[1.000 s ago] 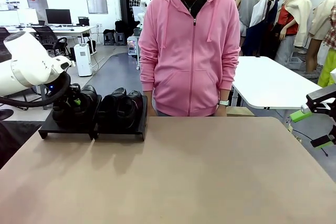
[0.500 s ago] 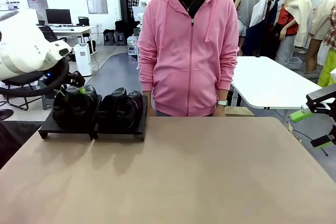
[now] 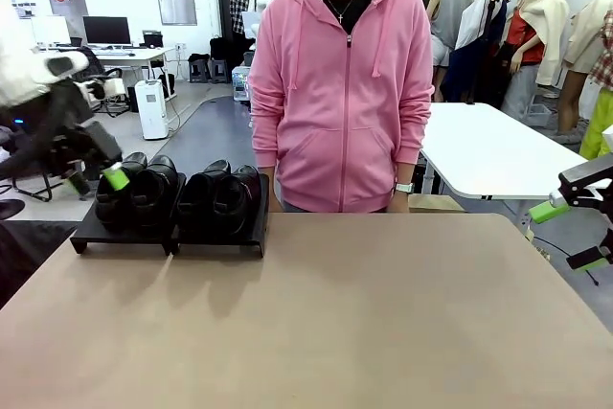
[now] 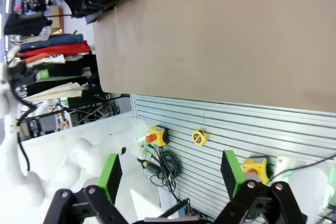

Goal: Organize the shoes by placing them on the stand.
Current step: Place the Shoe from the middle of the table onto the Shoes Stand.

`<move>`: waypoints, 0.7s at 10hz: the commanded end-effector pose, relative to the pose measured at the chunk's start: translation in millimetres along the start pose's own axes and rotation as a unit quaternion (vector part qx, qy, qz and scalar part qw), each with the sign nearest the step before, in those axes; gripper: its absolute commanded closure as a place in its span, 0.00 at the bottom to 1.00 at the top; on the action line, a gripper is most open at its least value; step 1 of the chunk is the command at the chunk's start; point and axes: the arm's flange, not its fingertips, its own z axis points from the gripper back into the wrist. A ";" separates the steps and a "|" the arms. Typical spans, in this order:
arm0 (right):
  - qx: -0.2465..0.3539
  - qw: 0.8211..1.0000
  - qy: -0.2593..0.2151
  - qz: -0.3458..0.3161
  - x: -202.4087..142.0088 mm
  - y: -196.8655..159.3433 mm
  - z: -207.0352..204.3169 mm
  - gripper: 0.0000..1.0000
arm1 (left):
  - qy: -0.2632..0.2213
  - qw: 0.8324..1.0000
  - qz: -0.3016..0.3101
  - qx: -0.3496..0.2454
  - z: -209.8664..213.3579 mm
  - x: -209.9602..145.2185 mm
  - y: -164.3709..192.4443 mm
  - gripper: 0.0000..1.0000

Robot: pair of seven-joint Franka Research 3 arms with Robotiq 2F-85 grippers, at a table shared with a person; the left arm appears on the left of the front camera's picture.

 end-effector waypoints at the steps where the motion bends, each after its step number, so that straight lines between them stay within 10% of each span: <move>1: 0.013 1.000 0.000 0.011 1.2 0.7 1.0 0.00 | -0.018 0.996 0.021 -0.083 15.1 -40.5 16.4 0.00; 5: 0.013 1.000 0.000 0.011 1.2 0.7 1.0 0.00 | -0.203 0.946 0.109 -0.228 -0.4 -82.8 79.2 0.00; 7: 0.013 1.000 0.000 0.011 1.2 0.7 1.0 0.00 | -0.107 0.976 0.075 -0.172 25.7 -80.2 49.5 0.00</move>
